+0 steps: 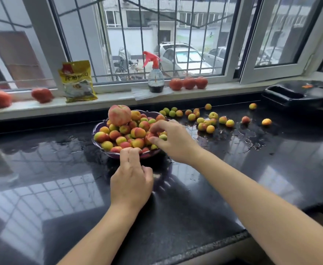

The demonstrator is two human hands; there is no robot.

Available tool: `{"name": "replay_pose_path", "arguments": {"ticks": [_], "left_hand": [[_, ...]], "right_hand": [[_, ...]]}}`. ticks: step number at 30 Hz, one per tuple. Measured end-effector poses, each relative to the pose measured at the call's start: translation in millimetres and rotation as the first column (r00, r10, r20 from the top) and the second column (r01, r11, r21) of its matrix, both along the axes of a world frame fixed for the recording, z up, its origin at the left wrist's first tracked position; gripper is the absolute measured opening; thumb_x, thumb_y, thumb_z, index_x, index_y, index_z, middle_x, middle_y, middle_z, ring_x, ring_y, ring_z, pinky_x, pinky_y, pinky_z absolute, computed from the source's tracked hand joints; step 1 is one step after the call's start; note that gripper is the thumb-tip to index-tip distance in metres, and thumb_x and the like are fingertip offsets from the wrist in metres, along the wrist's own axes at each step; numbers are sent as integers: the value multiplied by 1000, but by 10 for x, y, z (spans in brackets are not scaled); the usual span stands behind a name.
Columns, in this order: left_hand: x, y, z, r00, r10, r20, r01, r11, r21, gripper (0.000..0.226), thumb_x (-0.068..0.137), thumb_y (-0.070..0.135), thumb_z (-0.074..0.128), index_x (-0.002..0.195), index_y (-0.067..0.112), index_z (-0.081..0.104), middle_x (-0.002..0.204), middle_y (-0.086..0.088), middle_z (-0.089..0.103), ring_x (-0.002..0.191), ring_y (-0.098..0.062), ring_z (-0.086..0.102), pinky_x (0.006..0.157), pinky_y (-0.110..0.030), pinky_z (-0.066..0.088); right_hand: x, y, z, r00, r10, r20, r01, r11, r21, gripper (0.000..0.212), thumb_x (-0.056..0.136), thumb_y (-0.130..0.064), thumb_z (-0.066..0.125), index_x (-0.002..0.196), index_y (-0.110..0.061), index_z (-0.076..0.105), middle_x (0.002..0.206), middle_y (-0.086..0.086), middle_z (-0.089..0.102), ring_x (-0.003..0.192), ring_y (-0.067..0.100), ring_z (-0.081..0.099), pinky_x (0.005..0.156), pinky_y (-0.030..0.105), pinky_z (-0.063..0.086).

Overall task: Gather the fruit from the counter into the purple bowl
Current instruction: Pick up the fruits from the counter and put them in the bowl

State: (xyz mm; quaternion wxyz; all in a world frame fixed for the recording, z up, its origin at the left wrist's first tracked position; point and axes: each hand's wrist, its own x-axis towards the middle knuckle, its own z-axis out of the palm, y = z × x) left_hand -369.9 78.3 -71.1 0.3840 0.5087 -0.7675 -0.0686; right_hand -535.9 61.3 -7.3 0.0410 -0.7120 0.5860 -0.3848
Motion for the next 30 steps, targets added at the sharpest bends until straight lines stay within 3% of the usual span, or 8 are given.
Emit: {"name": "replay_pose_path", "arguments": {"ticks": [4, 8, 12, 16, 21, 24, 28, 30], "left_hand": [[11, 23, 17, 999, -7, -39, 8, 1000, 21, 33, 92, 14, 63, 123, 17, 50, 118, 0, 49, 83, -30, 63, 63, -42, 51], [6, 2, -22, 998, -67, -19, 68, 997, 25, 40, 90, 14, 66, 126, 15, 48, 119, -2, 45, 77, -31, 63, 57, -36, 42], [-32, -40, -90, 990, -90, 109, 90, 996, 11, 60, 84, 20, 71, 135, 14, 40, 125, -8, 39, 71, -33, 63, 50, -41, 54], [-35, -81, -127, 977, -114, 179, 121, 992, -30, 70, 79, 26, 66, 141, 16, 36, 129, -11, 39, 66, -33, 61, 50, -39, 54], [-14, -71, -103, 984, -170, 56, 171, 985, -6, 59, 84, 23, 64, 138, 23, 38, 130, -1, 38, 73, -26, 63, 54, -39, 56], [24, -96, -45, 981, -176, -76, 176, 984, -11, 47, 88, 18, 66, 130, 28, 47, 127, 6, 44, 79, -20, 64, 61, -38, 58], [192, -154, 59, 974, -131, -186, 120, 991, -67, 40, 87, 7, 66, 120, 27, 58, 121, 10, 52, 82, -12, 61, 64, -16, 46], [302, -206, 76, 964, -127, -235, 112, 991, -74, 39, 86, 0, 66, 114, 26, 63, 115, 11, 57, 82, -12, 63, 66, -25, 53]], "right_hand": [[31, -59, -129, 1000, -2, -31, 2, 1000, -2, 14, 91, -30, 69, 103, -22, 72, 97, -9, 66, 102, 14, 51, 91, 35, 46], [-273, -73, 34, 964, -116, 240, 146, 983, -111, 12, 95, -22, 65, 102, -17, 73, 97, -7, 68, 94, 9, 59, 84, 19, 45], [-939, -377, -56, 713, -562, 420, 601, 798, 47, 16, 92, -13, 55, 101, -20, 66, 110, 4, 66, 106, 24, 60, 87, 31, 46], [-1175, -463, -472, 560, -760, 330, 781, 617, 97, 37, 89, -8, 45, 123, -12, 61, 135, 15, 51, 125, 35, 41, 104, 40, 36], [-1295, -570, -617, 680, -729, 83, 707, 681, 189, 66, 88, -7, 49, 152, -14, 37, 157, 11, 35, 142, 34, 28, 118, 39, 23], [-1377, -602, -699, 672, -741, 9, 726, 661, 192, 61, 92, -8, 50, 152, -12, 39, 151, 16, 45, 137, 39, 37, 114, 39, 29], [-1406, -609, -702, 596, -803, -22, 788, 579, 207, 47, 94, -13, 55, 141, -10, 52, 139, 20, 53, 126, 43, 47, 103, 42, 42], [-1413, -613, -715, 576, -817, -24, 804, 562, 195, 38, 94, -11, 57, 132, -7, 57, 135, 22, 52, 124, 43, 48, 102, 43, 43]]}}
